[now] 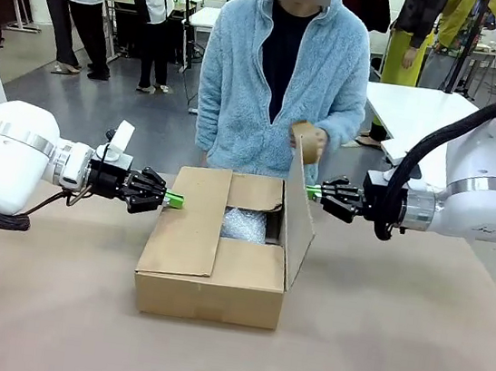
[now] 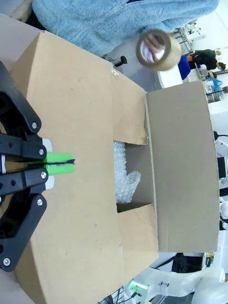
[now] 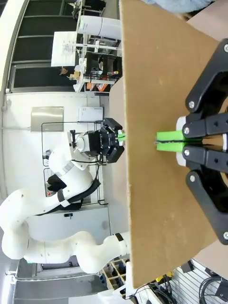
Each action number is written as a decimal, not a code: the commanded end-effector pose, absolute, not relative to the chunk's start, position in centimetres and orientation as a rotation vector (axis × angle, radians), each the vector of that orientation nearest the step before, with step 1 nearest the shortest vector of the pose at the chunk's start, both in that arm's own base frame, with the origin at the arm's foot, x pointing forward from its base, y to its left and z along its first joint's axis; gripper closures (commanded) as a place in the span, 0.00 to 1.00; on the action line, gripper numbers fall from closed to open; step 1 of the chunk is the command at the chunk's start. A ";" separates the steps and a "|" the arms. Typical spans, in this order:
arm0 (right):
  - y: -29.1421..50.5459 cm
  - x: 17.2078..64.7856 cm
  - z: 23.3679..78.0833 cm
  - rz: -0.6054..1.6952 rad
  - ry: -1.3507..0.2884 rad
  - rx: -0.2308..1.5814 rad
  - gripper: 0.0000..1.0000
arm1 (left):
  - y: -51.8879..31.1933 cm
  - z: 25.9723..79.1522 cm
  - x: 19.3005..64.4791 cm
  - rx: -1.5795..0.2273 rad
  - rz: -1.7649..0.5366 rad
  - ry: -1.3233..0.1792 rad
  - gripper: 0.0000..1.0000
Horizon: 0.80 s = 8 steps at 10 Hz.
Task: Wrap the clocks to prevent damage.
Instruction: Push the left (or right) flap of the Package Box to close it.
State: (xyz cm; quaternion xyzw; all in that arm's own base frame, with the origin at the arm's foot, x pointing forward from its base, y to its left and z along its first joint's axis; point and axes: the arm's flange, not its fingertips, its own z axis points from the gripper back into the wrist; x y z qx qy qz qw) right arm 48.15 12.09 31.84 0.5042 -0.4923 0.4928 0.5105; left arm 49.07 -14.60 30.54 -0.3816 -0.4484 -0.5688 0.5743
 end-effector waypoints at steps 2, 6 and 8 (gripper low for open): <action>14.1 49.2 30.3 1.191 -1.213 1.201 0.99 | -14.7 30.2 49.0 -0.868 -1.344 -1.060 0.99; 16.1 49.4 28.7 1.199 -1.158 1.207 0.99 | -14.7 30.2 49.0 -0.868 -1.344 -1.060 0.99; 16.9 49.5 28.2 1.209 -1.134 1.214 0.99 | -14.7 30.2 49.0 -0.868 -1.344 -1.060 0.99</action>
